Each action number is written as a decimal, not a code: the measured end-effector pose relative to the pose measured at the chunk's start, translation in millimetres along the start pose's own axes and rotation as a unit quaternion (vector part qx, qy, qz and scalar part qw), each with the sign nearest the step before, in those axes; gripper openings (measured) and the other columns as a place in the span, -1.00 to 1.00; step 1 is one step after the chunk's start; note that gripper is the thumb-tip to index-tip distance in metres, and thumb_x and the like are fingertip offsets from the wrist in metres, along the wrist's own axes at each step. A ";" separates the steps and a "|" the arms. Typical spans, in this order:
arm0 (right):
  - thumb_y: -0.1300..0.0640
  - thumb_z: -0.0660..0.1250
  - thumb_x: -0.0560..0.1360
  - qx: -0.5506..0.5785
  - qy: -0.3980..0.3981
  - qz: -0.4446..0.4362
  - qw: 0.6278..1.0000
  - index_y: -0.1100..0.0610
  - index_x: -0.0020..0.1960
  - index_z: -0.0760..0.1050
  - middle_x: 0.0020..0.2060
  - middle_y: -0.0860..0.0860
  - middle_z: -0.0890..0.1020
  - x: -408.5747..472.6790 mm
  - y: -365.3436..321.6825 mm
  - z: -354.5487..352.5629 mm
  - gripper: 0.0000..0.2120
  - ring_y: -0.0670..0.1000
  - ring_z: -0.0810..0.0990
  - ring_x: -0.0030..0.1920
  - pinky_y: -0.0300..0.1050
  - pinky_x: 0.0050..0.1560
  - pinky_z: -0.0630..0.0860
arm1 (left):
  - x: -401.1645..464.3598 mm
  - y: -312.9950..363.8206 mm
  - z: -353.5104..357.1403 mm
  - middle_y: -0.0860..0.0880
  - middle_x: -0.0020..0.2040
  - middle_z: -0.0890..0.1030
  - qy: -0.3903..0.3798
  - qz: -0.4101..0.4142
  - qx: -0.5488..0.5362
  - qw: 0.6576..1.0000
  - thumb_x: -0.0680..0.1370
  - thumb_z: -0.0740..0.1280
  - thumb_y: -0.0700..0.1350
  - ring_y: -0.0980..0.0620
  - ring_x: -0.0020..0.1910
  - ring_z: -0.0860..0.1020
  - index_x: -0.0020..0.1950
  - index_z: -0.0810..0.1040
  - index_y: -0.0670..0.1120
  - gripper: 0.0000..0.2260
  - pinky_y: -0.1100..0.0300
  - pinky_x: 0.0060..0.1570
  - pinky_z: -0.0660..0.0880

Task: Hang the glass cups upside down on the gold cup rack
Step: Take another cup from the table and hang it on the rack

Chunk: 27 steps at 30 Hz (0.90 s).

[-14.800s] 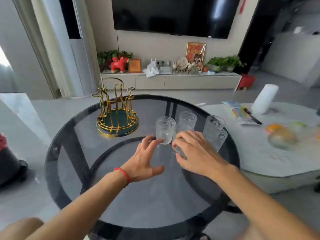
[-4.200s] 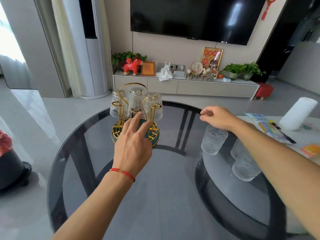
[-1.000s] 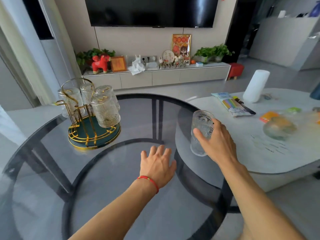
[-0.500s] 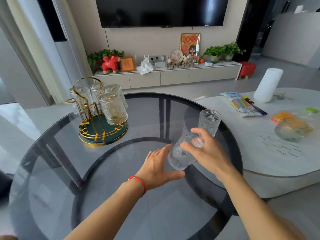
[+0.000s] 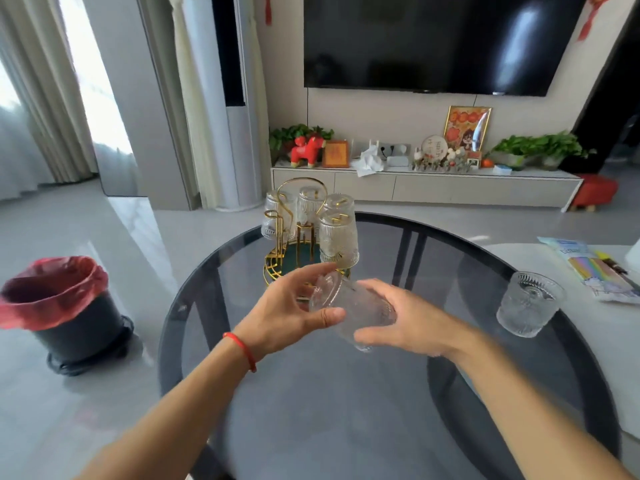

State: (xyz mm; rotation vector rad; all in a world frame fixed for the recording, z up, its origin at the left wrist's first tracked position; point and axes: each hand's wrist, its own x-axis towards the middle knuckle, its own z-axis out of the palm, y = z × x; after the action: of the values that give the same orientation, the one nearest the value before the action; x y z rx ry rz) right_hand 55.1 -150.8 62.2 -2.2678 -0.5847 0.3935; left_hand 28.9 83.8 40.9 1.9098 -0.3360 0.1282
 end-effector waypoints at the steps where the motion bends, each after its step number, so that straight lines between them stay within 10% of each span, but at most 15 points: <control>1: -0.19 0.56 0.34 -0.035 0.011 -0.015 0.999 -0.28 0.48 0.32 0.34 -0.24 0.56 10.3 -12.2 5.1 -0.23 -0.17 0.56 0.30 -0.07 0.35 0.51 | 1.7 0.1 -9.1 -0.05 0.16 0.61 0.011 0.008 -0.004 1.000 0.33 0.60 0.11 -0.05 0.10 0.64 0.47 0.47 0.08 -0.27 0.00 0.09 0.65; 6: -0.03 0.60 0.35 -0.040 0.057 -0.103 0.992 -0.30 0.53 0.25 0.34 -0.21 0.55 52.4 -55.5 16.1 -0.13 -0.14 0.54 0.27 -0.43 0.07 0.45 | 12.5 -2.0 -37.2 -0.02 0.13 0.62 0.078 0.051 -0.007 0.996 0.33 0.59 0.14 -0.04 0.06 0.66 0.41 0.46 0.15 -0.32 0.06 0.05 0.64; 13: -0.05 0.67 0.23 0.115 0.183 -0.130 0.968 -0.08 0.35 0.43 0.22 -0.19 0.52 116.7 -115.0 1.1 -0.24 -0.05 0.54 0.22 0.03 0.18 0.59 | 27.0 -33.8 -70.9 -0.05 0.17 0.61 0.275 -0.082 -0.197 0.938 0.65 0.15 0.16 -0.10 0.06 0.65 0.15 0.58 0.07 -0.71 -0.04 0.06 0.65; 18: -0.05 0.70 0.28 0.069 0.261 -0.158 0.950 0.02 0.40 0.41 0.38 -0.01 0.51 170.9 -147.0 -7.4 -0.20 0.04 0.48 0.37 -0.01 0.31 0.46 | 24.2 -60.6 -71.1 -0.03 0.07 0.55 0.346 -0.180 -0.079 0.917 0.63 0.12 0.09 -0.11 0.06 0.59 0.17 0.45 0.00 -0.75 -0.18 0.13 0.59; 27: -0.14 0.67 0.29 -0.118 0.268 -0.067 0.954 0.12 0.46 0.40 0.37 0.09 0.56 218.1 -135.5 11.2 -0.14 0.11 0.53 0.32 -0.01 0.24 0.49 | 24.5 -68.4 -71.7 -0.13 0.38 0.45 0.346 -0.158 0.072 0.922 0.65 0.16 0.01 0.07 0.04 0.41 0.32 0.46 -0.10 -0.69 0.19 0.04 0.30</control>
State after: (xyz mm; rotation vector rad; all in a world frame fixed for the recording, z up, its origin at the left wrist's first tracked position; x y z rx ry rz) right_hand 196.0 52.6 131.8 -2.3994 -0.5119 -0.3747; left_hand 77.5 168.5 11.1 1.9008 0.4681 0.6047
